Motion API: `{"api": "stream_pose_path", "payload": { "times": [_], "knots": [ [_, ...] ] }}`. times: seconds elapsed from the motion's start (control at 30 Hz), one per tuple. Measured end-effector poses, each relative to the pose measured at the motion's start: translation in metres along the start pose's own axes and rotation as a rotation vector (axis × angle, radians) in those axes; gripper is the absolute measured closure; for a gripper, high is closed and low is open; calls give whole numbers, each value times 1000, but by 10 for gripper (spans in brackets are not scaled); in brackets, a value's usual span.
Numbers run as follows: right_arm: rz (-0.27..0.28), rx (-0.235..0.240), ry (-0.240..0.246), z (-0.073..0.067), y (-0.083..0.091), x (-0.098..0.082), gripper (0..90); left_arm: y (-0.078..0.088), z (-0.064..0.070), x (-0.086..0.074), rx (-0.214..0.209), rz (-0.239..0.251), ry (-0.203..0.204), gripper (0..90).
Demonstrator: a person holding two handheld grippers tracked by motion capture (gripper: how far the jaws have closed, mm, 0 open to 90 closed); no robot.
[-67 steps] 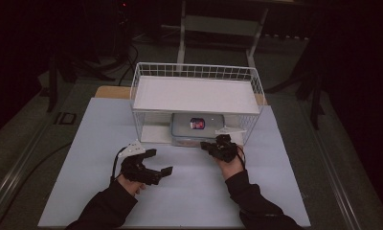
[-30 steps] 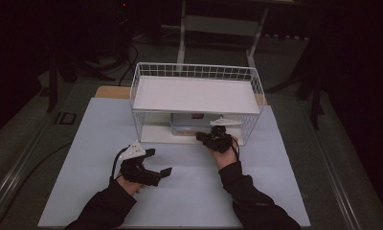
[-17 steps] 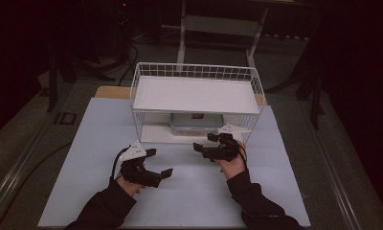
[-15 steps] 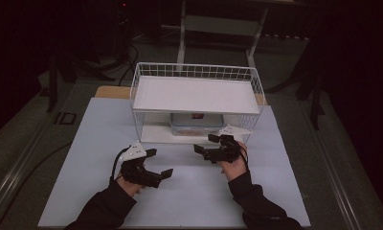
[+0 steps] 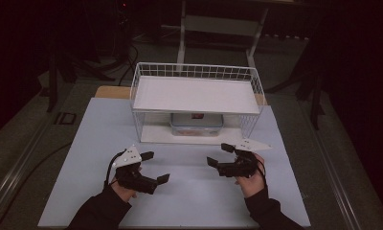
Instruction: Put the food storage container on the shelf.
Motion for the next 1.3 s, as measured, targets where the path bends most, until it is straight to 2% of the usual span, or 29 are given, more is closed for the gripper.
{"api": "stream_pose_path", "payload": {
  "times": [0.13, 0.47, 0.57, 0.73, 0.87, 1.03, 1.13, 1.2, 1.3],
  "knots": [
    [3, 1, -4, 1, 18, -8, 152, 3, 2, -2, -2, -10, -3, 0],
    [5, 6, 14, 3, 43, -24, 153, 12, 6, -10, -3, -26, -21, 0],
    [9, -2, 20, 6, 51, -27, 152, 16, 7, -12, -4, -18, -19, 0],
    [33, 20, 17, 10, 63, -35, 153, 23, 6, -15, 12, -11, -17, 0],
    [6, 12, 40, 15, 68, -45, 155, 26, 5, -19, 17, -15, -12, 0],
    [-11, 14, 30, 22, 76, -56, 156, 30, 5, -26, 21, -28, -6, 0],
    [-39, 27, 28, 23, 77, -63, 158, 33, 4, -31, 30, -33, 6, 0],
    [-63, 28, 53, 23, 77, -69, 159, 34, 3, -33, 36, -30, 13, 0],
    [-78, 25, 47, 25, 76, -71, 160, 35, 3, -37, 35, -31, 24, 0]
  ]
}}
Point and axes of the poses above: each handheld gripper's, and its own axes: y roughly backward along the jaws, x roughly out of its top, z roughly to its right, the point moved 9 cm from there along -y, roughly forward along the jaws, and after that the axes turned 12 degrees about -y, right-handed, at the moved point
